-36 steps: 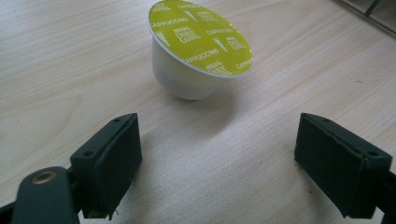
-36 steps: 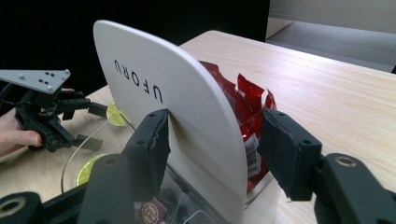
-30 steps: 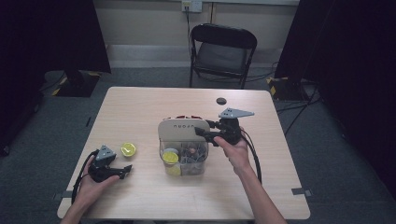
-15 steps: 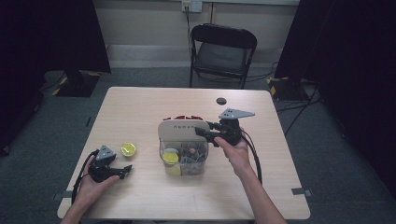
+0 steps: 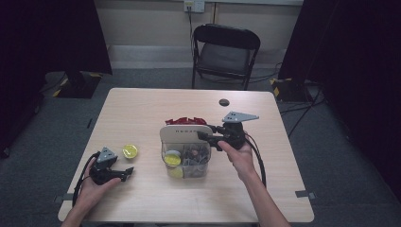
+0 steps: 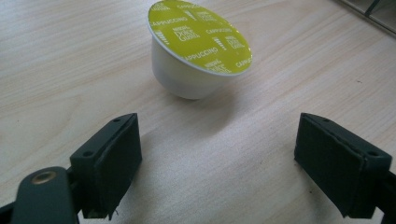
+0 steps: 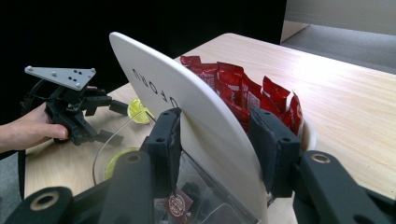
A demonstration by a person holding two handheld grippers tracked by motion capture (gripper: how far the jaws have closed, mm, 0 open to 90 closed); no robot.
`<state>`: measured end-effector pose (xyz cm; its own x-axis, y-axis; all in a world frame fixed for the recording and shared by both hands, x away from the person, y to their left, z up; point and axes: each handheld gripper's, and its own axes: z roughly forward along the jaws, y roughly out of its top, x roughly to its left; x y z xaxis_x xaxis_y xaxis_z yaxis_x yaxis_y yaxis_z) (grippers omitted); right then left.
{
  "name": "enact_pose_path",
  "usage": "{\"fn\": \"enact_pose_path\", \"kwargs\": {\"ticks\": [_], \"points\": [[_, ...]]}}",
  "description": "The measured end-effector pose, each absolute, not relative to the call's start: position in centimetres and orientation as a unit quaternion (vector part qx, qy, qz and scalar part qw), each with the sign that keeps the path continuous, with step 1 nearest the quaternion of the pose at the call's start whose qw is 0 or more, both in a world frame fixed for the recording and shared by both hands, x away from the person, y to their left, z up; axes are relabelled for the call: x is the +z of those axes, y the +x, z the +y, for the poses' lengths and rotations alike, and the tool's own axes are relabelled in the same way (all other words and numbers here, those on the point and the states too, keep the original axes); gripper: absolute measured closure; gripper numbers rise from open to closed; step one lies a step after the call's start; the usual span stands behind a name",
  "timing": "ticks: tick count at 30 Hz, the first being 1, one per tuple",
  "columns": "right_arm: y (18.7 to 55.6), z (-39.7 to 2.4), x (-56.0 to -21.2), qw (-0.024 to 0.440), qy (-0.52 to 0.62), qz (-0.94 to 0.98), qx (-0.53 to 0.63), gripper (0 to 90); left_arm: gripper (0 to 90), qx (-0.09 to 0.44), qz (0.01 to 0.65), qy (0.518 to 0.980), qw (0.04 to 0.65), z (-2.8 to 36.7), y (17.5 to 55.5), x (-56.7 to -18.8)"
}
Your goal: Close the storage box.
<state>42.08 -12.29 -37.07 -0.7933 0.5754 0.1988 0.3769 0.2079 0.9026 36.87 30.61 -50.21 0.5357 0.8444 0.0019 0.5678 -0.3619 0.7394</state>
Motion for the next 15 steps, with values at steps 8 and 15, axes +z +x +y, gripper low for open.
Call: {"fn": "enact_pose_path", "kwargs": {"ticks": [8,15], "points": [[41.55,-12.31,-36.82,0.088,0.304,0.774,0.549,54.3,14.3,0.196,0.44,0.802,0.354,30.61,36.87,-50.21],[41.13,-12.29,-36.69,0.084,0.29,0.78,0.548,53.2,14.3,0.196,0.44,0.802,0.354,30.61,36.88,-50.21]]}}
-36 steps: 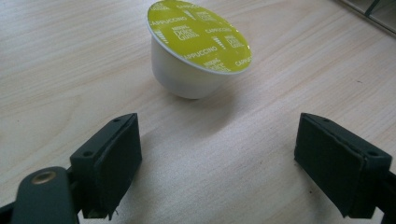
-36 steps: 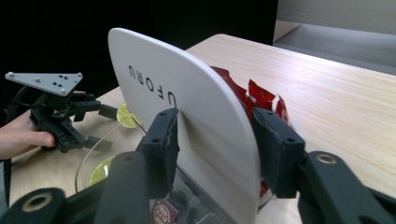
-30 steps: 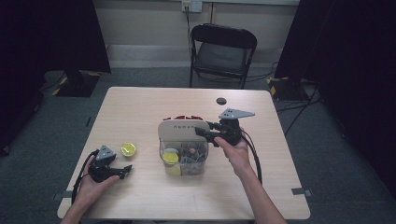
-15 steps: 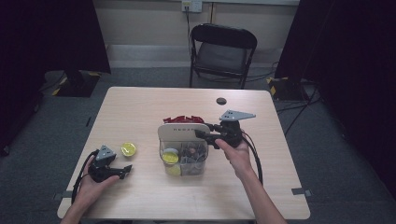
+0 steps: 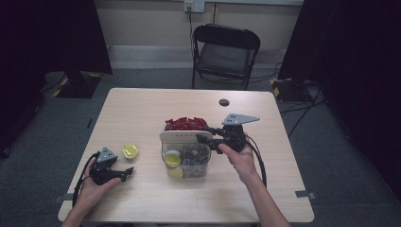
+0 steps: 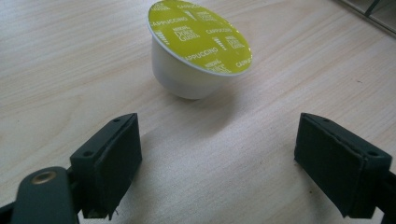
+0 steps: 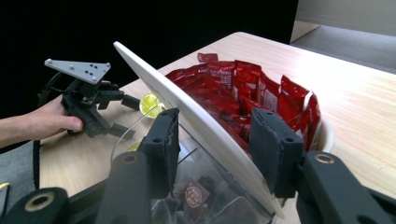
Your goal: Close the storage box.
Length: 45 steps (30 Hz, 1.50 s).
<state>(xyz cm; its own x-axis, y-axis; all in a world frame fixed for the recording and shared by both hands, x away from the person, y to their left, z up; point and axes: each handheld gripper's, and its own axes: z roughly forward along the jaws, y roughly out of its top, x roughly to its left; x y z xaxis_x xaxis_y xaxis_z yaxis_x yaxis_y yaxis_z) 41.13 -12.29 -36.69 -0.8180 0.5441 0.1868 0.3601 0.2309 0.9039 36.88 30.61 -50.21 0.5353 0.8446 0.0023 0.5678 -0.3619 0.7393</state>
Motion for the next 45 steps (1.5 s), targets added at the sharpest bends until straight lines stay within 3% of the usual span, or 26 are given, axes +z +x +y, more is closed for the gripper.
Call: {"fn": "enact_pose_path", "kwargs": {"ticks": [20,45], "points": [[40.1,-12.4,-36.9,0.078,0.288,0.788,0.539,49.6,14.3,0.196,0.441,0.802,0.354,30.6,36.9,-50.2],[38.8,-12.3,-38.4,0.083,0.306,0.788,0.528,31.3,14.3,0.196,0.44,0.802,0.354,30.6,36.9,-50.2]]}}
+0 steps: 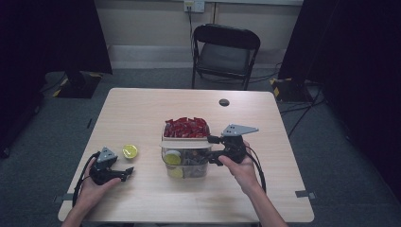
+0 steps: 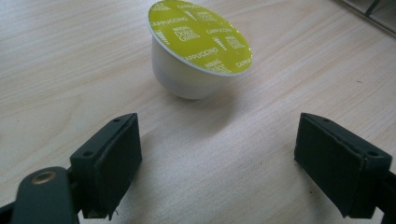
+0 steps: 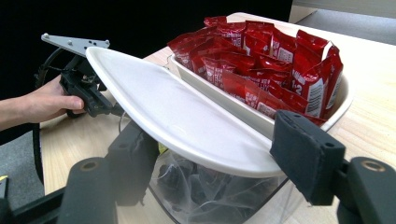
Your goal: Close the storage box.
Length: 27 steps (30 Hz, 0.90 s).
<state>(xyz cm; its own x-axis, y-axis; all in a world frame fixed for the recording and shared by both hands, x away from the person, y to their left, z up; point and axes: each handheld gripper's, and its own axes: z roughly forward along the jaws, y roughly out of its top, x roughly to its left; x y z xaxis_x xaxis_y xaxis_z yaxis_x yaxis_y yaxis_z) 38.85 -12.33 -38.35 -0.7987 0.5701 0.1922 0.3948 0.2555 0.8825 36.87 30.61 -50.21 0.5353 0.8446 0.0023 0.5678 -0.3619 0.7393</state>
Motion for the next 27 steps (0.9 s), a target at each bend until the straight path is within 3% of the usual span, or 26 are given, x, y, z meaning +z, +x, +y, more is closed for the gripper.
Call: {"fn": "enact_pose_path", "kwargs": {"ticks": [9,18,27], "points": [[38.1,-12.5,-38.4,0.092,0.308,0.788,0.526,23.5,14.3,0.196,0.441,0.802,0.354,30.6,36.9,-50.2],[37.8,-12.8,-38.5,0.106,0.311,0.784,0.527,22.6,14.3,0.196,0.441,0.802,0.354,30.6,36.9,-50.2],[37.6,-13.1,-39.7,0.091,0.325,0.788,0.516,19.2,14.3,0.195,0.44,0.802,0.353,30.6,36.9,-50.2]]}}
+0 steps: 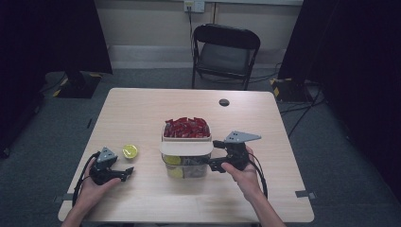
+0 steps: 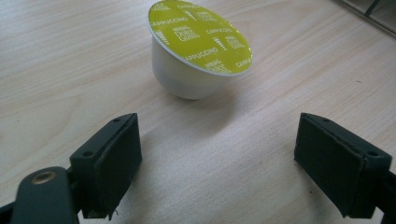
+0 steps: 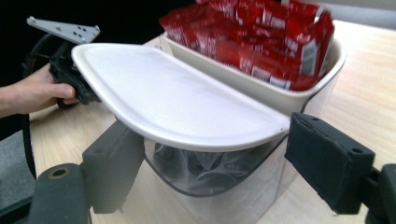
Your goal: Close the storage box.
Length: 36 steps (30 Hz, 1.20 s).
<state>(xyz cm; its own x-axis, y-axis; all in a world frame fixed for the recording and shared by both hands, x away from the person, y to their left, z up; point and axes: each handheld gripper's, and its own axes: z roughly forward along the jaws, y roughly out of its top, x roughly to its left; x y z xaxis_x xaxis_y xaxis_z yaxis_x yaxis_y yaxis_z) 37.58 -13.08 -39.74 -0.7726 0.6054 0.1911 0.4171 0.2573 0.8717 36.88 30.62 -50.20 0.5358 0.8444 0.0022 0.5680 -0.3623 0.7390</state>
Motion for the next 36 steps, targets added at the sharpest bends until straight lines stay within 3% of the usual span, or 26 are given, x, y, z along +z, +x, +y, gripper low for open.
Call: {"fn": "enact_pose_path", "kwargs": {"ticks": [36], "points": [[37.3,-13.3,-43.5,0.068,0.333,0.801,0.493,17.4,14.3,0.195,0.441,0.801,0.355,30.6,36.9,-50.2]]}}
